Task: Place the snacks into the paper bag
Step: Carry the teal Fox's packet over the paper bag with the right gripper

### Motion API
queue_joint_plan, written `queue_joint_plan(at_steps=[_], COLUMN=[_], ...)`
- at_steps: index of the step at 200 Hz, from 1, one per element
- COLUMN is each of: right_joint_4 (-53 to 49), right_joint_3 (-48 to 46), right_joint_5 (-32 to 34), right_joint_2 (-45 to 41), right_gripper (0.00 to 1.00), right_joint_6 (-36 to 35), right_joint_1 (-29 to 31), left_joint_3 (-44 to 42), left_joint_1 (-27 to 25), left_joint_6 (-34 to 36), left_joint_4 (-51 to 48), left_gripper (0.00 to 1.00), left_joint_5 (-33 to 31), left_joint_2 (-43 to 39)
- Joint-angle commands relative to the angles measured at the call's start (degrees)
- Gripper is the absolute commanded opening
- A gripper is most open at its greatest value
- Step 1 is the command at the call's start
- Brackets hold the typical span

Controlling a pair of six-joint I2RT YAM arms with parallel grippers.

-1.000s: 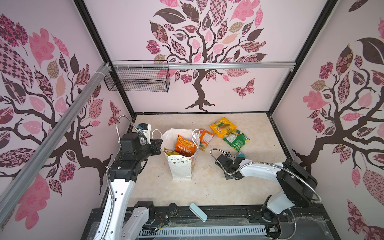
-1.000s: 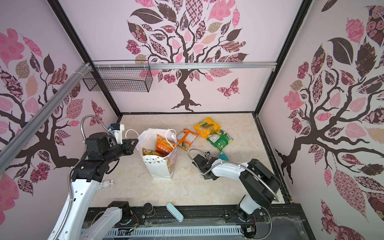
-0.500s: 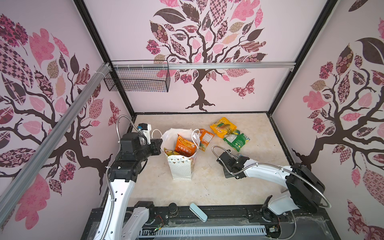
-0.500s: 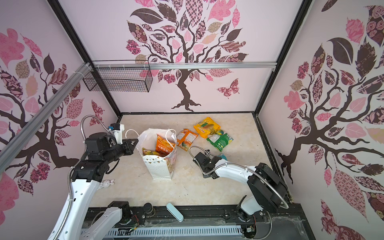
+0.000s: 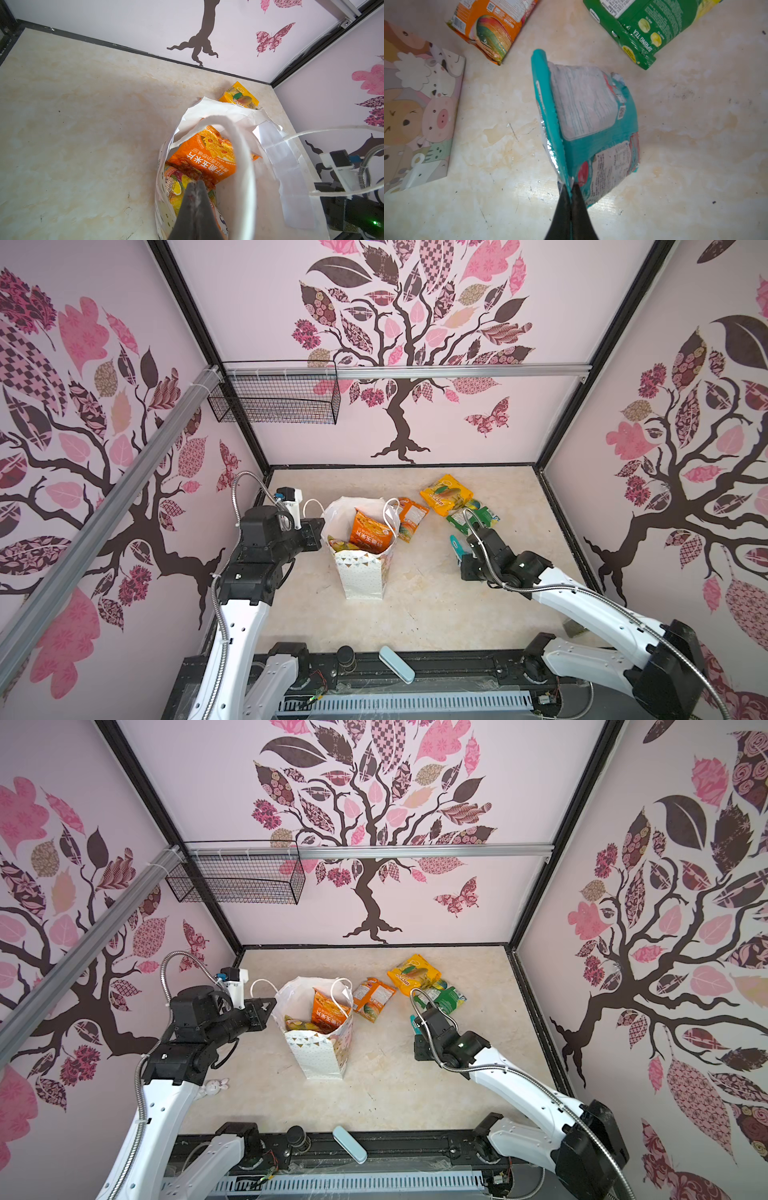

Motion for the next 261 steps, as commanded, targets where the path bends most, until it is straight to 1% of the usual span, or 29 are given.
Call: queue_joint_plan(at_steps=[1,82,140,194,261], right_joint_4=[-0.57,0.68,0.67,-0.24,0.06], right_joint_3=[3.86,9.2,16.06,24.93,32.6], right_joint_5=[-1.23,-5.8,-8.11,-11.15,-15.98], right_joint_2=[-1.97,-5.6,-7.12,-5.47,-3.48], right_gripper=[0.0,0.0,0.0,0.0,0.0], right_joint_6=[-1.06,-2.81,-4.39,-6.88,-8.81], right_joint_1=[-0.28,-0.34,-0.33,-0.32,-0.28], left_joint_3=[-1.35,-1.48,-1.55,-1.6,-1.62], left_joint_1=[0.23,0.28,0.18,0.24,0.18], left_joint_6=[0.33,0.33,0.33,0.33,0.24], left_joint_4=[0.58,0.6,0.7,0.76,0.93], left_gripper=[0.03,0.04,0.04,0.03,0.03], left_joint_5=[0.2,0.29,0.31,0.4,0.64], left_joint_2=[-0.57,-0.79,-0.72,-0.63,-0.71])
